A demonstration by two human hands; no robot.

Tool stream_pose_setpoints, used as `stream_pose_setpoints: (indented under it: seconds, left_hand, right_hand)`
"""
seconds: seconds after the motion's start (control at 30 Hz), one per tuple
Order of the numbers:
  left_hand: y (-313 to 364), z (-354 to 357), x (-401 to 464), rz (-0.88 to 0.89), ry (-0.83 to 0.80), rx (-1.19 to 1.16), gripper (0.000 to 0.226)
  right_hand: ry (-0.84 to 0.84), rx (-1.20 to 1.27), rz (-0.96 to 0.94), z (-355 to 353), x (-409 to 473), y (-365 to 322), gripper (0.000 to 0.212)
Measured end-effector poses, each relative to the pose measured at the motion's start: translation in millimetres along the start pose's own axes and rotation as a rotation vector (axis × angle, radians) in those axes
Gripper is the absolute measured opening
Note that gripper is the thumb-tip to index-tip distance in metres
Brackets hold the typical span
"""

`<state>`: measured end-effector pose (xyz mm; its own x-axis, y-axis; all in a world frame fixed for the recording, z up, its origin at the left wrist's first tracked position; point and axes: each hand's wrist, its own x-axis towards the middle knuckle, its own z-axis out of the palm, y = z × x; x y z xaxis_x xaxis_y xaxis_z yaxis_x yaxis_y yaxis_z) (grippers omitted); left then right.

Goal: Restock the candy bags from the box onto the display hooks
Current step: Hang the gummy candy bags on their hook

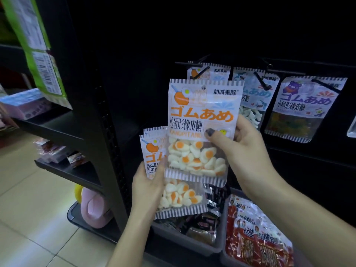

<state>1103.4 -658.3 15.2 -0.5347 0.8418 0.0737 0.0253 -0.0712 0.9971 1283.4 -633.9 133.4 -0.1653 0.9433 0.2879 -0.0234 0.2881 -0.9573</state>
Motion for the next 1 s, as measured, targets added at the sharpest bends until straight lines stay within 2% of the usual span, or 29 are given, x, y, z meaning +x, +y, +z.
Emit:
stream_pose_setpoints:
  seconds: [0.27,0.53,0.9,1.0]
  left_hand:
    - [-6,4,-2,0.03,-0.075,0.063,0.003]
    - [-7,12,0,0.017,-0.099,0.051,0.017]
    - [-10,14,3,-0.012,-0.134,0.129,0.01]
    - [-14,11,5,-0.096,-0.153,0.157,0.029]
  right_hand:
    - [-0.038,0.109,0.049,14,20,-8,0.025]
    - [-0.04,0.14,0.087,28,28,-7,0.025]
    - [0.026,0.103,0.128,23,39,6,0.025]
    - [0.065,0.103,0.149,22,52,12,0.024]
